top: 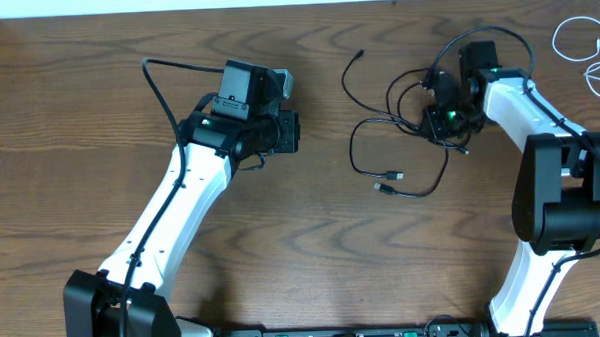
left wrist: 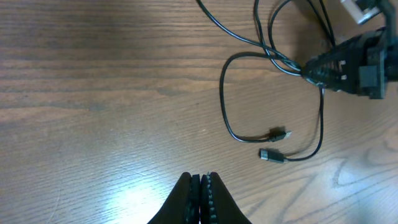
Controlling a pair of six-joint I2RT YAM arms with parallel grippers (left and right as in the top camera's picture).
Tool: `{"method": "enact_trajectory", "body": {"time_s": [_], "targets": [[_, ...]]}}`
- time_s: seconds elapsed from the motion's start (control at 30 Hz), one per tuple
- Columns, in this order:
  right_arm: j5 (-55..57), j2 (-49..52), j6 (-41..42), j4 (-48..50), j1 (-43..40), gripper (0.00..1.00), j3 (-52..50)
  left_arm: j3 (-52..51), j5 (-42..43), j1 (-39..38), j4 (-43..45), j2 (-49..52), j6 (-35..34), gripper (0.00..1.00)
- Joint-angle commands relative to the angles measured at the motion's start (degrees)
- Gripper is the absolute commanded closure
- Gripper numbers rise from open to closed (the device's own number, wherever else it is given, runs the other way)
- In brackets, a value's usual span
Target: Untangle cables
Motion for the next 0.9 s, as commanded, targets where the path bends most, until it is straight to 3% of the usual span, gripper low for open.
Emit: {"method": "enact_trajectory", "body": {"time_s": [0.0, 0.37, 0.4, 0.53, 0.87], "targets": [[-0.3, 0.5, -1.0, 0.3, 0.0, 0.80, -1.9, 0.5, 0.9, -0.3, 0.3, 0.4, 0.3, 0.92], [-7.0, 0.5, -4.3, -9.9, 0.3, 0.73, -2.2, 0.5, 1.4, -0.3, 0.3, 0.4, 0.3, 0.92], [-7.2, 0.5, -4.1, -10.6, 0.3, 0.75, -2.2, 0.5, 1.6, -0.3, 0.3, 0.4, 0.3, 0.93], [-7.3, 0.4, -0.4, -10.9, 0.3, 0.97, -1.6, 0.5, 2.0, -0.3, 0.3, 0.4, 0.3, 0.92], [-20.4, -5.9, 5.6, -15.8, 0.8, 0.99, 8.1, 0.5, 9.1, -1.3, 2.3, 0.4, 0.0, 0.93]]}}
